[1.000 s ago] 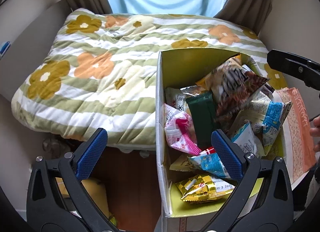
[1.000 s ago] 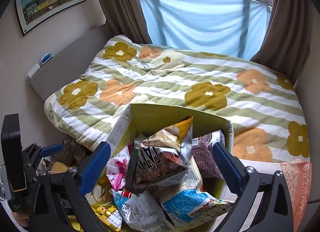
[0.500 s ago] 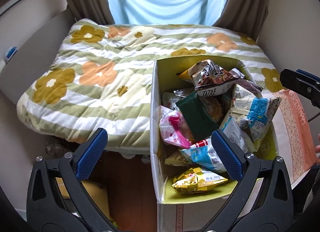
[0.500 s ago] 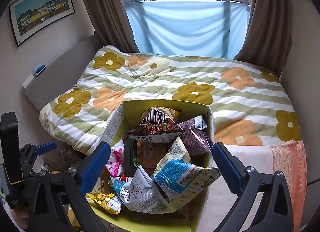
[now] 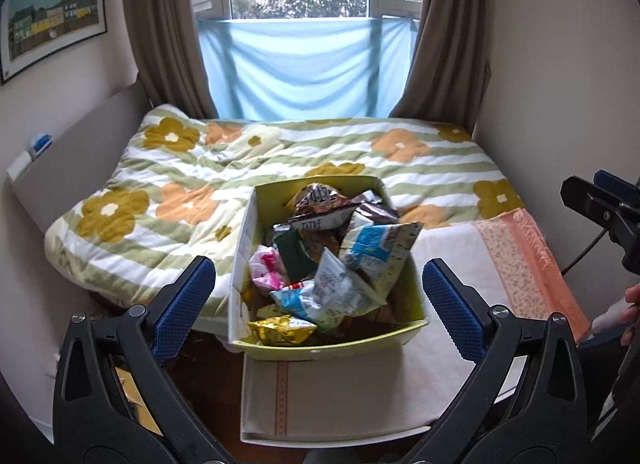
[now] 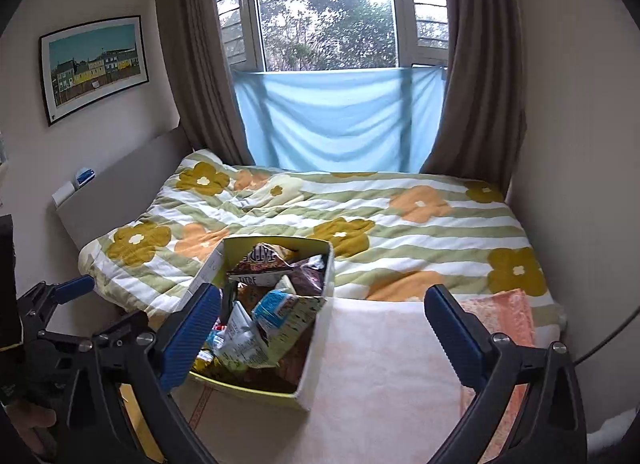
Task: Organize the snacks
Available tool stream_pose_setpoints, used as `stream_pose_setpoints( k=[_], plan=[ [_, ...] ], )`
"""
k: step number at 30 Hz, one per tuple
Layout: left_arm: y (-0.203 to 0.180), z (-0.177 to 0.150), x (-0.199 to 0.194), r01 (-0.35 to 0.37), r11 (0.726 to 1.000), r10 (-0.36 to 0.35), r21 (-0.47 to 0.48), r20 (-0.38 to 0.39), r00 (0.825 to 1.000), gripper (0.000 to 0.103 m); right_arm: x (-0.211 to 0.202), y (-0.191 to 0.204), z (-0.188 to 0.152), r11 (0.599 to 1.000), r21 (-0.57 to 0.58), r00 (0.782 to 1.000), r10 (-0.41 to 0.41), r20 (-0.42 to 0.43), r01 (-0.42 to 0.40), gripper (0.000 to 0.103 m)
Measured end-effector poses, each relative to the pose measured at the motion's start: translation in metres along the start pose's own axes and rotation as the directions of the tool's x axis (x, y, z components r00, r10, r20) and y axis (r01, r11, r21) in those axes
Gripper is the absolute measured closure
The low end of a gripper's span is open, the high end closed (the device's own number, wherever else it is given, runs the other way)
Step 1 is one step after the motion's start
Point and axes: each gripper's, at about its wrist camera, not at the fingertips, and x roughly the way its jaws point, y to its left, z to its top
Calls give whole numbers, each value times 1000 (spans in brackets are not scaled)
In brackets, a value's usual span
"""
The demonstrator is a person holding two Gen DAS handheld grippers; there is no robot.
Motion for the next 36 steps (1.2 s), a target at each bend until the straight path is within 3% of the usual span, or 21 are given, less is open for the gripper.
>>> stream_pose_setpoints(
  k=[2,8,17,36],
  plan=[
    [-14,-5,-19,20,1000,-20,-6,25,999,0,-40,-20,-15,999,10,998,-54,28,53,2],
    [-53,-31,-75,43,999,-45,19,90,995,0,-95,-42,-49,990,35,988,-140,65,138,2],
    [-73,-61,-112,25,1000,-27,17,128,991,0,-121,-48,-81,982,48,979,-184,90,181,2],
    [-84,-58,-117,4,1000,-7,20,159,987,0,-130,-52,-84,981,65,974,-190,120,183,2]
  ],
)
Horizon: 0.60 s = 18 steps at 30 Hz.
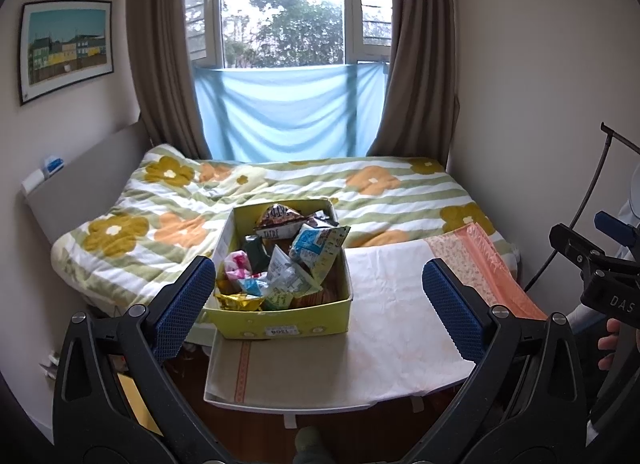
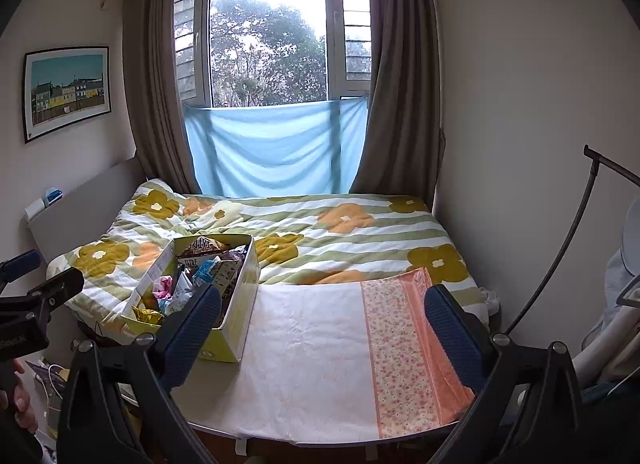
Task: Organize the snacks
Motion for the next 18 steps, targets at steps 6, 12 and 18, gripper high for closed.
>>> stream_pose_setpoints(
  k=[6,12,18],
  plan=[
    [-1,0,0,-1,1000,1,0,-2,1000,0,0,-2,0,1000,0,1000,-3,-1,3,2],
    [0,1,1,-1,1000,1,-5,-5,1000,0,0,-1,-1,1000,-2,1000,-3,0,3,2],
    [2,1,2,-10,1000,10,-5,-5,1000,0,0,0,-1,1000,-2,1000,-4,3,4,2]
  ],
)
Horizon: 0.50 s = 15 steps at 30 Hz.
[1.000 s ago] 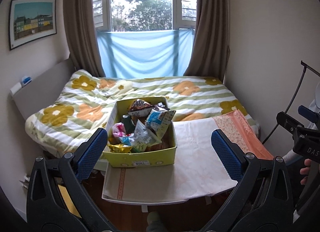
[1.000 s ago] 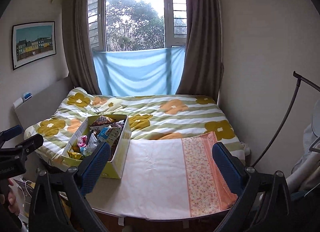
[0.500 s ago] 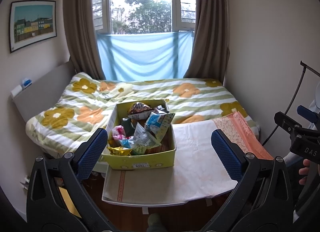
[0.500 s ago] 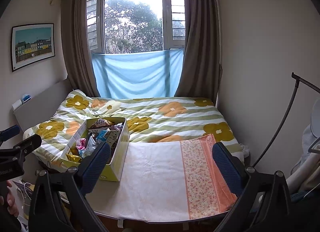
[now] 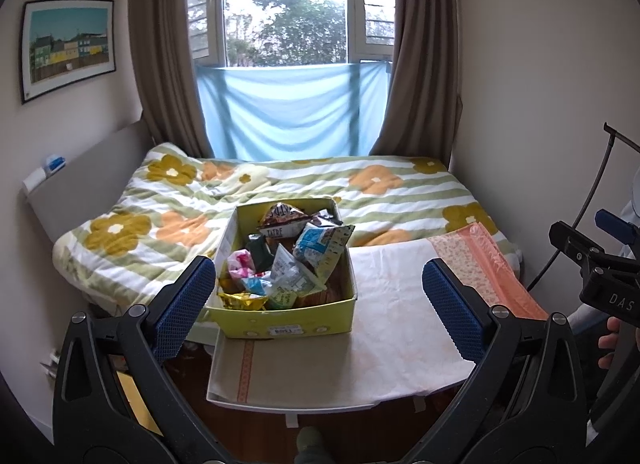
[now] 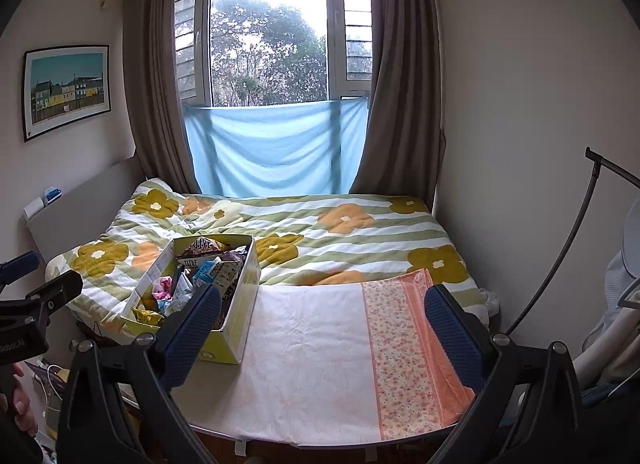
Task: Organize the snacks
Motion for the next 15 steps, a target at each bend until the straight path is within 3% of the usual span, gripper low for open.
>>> stream_pose_setpoints(
  k=[15],
  plan=[
    [2,2,3,-5,1000,5,0,5,1000,0,5,0,0,1000,-3,1000,-10,-2,10,2]
  ],
)
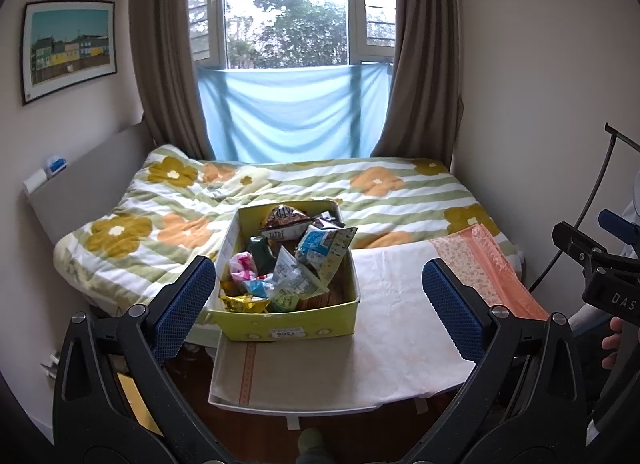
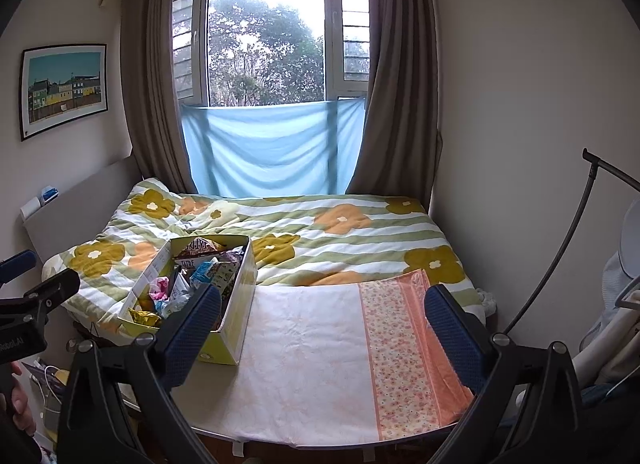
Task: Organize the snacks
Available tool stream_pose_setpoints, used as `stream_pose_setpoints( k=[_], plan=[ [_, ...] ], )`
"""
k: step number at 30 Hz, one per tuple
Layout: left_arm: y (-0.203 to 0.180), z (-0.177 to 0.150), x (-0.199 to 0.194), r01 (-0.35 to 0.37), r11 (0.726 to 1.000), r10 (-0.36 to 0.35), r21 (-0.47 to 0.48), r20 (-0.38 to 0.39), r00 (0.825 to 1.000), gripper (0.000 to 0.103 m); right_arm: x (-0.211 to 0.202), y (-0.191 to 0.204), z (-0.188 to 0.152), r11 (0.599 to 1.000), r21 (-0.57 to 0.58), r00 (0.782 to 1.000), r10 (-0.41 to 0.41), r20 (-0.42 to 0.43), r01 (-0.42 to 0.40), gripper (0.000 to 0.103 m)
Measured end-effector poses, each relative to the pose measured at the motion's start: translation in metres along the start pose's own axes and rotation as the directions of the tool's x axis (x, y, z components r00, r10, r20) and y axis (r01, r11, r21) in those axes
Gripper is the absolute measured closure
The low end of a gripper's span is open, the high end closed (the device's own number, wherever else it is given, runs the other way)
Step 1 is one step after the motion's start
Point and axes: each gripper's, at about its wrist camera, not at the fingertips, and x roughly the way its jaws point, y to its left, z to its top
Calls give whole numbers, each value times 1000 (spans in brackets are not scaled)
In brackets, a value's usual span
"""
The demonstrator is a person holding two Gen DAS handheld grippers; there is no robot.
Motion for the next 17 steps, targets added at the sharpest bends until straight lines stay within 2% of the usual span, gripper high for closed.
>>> stream_pose_setpoints(
  k=[9,14,17],
  plan=[
    [2,0,7,-23,1000,23,11,-1,1000,0,-1,-3,-1,1000,4,1000,-11,3,11,2],
    [2,-3,8,6,1000,-6,4,22,1000,0,-2,-3,1,1000,11,1000,-18,4,18,2],
    [4,-4,10,10,1000,-10,-14,5,1000,0,-2,-1,2,1000,7,1000,-19,-1,19,2]
  ],
)
